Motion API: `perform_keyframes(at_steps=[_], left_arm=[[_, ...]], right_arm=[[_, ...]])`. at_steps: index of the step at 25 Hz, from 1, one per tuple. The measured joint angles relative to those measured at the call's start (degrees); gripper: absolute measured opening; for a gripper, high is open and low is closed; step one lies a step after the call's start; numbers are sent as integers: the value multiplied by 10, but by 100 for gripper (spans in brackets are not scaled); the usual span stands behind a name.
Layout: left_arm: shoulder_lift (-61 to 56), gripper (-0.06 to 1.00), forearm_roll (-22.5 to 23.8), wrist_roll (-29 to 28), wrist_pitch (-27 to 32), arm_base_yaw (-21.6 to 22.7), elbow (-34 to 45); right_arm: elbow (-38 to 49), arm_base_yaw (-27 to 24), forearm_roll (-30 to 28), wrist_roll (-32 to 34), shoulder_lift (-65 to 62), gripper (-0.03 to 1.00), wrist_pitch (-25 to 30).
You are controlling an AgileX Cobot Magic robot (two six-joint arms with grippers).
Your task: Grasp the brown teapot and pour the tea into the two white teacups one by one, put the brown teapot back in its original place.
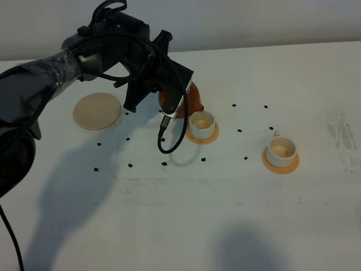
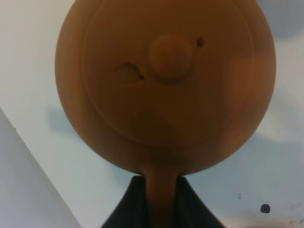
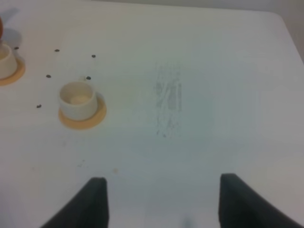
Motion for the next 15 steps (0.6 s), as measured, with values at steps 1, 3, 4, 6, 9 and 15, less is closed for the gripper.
perform_keyframes(at_steps=[1,3,4,6,9,15], left_arm=[[0,10,0,5,0,0,0],[0,10,0,16,0,0,0],[0,10,0,22,-1,0,0],[0,10,0,32,-3,0,0],[0,10,0,44,-4,0,0],[0,10,1,64,-10,0,0]], right_arm=[[0,0,0,0,0,51,0],[0,0,0,0,0,51,0],[0,0,0,0,0,51,0],[0,0,0,0,0,51,0],[0,0,0,0,0,51,0],[0,0,0,0,0,51,0]])
